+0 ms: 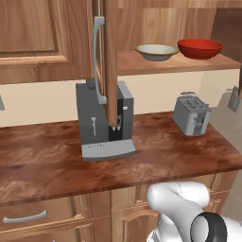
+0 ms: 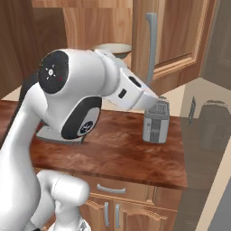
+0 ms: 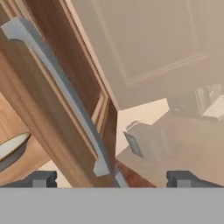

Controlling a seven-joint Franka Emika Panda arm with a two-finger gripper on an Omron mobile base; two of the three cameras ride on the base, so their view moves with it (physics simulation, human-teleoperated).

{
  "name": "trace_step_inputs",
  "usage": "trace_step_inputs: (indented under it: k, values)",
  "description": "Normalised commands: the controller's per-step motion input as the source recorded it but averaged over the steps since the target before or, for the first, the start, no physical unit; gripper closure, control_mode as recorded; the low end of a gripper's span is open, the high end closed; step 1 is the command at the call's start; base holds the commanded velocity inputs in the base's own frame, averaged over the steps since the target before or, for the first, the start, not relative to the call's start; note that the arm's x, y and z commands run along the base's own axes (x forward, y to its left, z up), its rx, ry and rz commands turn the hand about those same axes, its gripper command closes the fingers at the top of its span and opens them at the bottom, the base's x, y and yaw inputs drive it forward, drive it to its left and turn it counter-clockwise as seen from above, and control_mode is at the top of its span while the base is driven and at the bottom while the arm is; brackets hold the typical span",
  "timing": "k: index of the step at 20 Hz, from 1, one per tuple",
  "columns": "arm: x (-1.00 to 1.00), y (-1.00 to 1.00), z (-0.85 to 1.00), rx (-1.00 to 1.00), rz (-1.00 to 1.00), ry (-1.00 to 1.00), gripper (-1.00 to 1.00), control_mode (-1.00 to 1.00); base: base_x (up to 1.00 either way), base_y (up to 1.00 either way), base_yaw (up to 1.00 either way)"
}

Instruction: Move the bowls from the cabinet to the plates on the dining table.

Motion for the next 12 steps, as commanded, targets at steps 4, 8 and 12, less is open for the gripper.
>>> trace_step_inputs:
  k: [4,8,12]
  values:
    - [-0.65,0.51,0.00,0.00,0.12,0.00,-1.00,-1.00,0.00,0.00,0.00]
    - [-0.50,0.60,0.01,0.00,0.15,0.00,-1.00,-1.00,0.00,0.00,0.00]
    - [-0.48,0.68,0.06,0.00,0.15,0.00,-1.00,-1.00,0.00,0.00,0.00]
